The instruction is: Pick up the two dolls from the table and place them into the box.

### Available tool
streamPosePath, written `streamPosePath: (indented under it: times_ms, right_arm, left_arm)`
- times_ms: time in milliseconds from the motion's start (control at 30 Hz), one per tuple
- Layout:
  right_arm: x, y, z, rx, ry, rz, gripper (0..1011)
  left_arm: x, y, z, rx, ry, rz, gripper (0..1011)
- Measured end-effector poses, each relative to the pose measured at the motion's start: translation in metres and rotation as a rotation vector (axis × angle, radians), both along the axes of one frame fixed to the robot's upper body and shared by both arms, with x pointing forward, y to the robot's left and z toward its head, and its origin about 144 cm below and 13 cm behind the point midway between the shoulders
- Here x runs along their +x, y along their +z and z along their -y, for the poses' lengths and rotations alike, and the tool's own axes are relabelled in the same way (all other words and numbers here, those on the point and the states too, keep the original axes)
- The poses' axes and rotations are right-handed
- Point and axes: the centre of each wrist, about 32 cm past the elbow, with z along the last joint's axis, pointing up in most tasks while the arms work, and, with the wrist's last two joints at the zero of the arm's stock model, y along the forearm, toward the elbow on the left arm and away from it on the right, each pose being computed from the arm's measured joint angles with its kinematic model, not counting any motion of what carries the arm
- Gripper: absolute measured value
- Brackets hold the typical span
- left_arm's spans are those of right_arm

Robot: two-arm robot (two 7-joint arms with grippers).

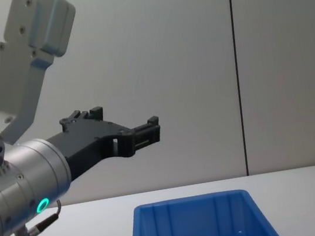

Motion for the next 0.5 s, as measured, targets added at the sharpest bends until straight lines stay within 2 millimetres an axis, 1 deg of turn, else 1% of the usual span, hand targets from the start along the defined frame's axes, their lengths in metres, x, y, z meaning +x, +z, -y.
streamPosePath:
  times_ms: [33, 67, 167, 200, 267, 300, 333, 367, 400, 500]
  right_arm:
    - [0.0014, -0.0001, -0.0007, 0.000, -0.002, -0.003, 824]
    - [0.0023, -0.0002, -0.0011, 0.001, -0.003, -0.004, 824]
    - [0.0046, -0.0003, -0.0021, 0.001, -0.006, -0.009, 715]
    - [0.0052, -0.0003, -0.0023, 0.001, -0.007, -0.009, 705]
    - [0.0068, 0.0000, -0.0029, 0.001, -0.011, -0.011, 619]
    - [0.0072, 0.0001, -0.0030, 0.001, -0.012, -0.012, 619]
    - [0.0078, 0.0004, -0.0033, 0.002, -0.013, -0.011, 578]
    - [0.0080, 0.0004, -0.0033, 0.001, -0.014, -0.013, 561]
    - [0.0088, 0.0009, -0.0036, 0.001, -0.016, -0.012, 504]
    - [0.0101, 0.0022, -0.0039, 0.001, -0.019, -0.011, 397]
  left_arm:
    - [0.0000, 0.0000, 0.0000, 0.000, 0.000, 0.000, 1001]
    - [0.0000, 0.0000, 0.0000, 0.000, 0.000, 0.000, 1001]
    - [0.0000, 0.0000, 0.0000, 0.000, 0.000, 0.000, 1001]
    - [0.0000, 0.0000, 0.0000, 0.000, 0.000, 0.000, 1001]
    - [0.0000, 0.0000, 0.0000, 0.000, 0.000, 0.000, 1001]
    - [0.0000, 0.0000, 0.0000, 0.000, 0.000, 0.000, 1001]
    - [0.0000, 0.0000, 0.0000, 0.000, 0.000, 0.000, 1001]
    - [0.0000, 0.0000, 0.0000, 0.000, 0.000, 0.000, 1001]
    - [0.0000, 0.0000, 0.0000, 0.000, 0.000, 0.000, 1001]
    - [0.0000, 0.0000, 0.0000, 0.000, 0.000, 0.000, 1001]
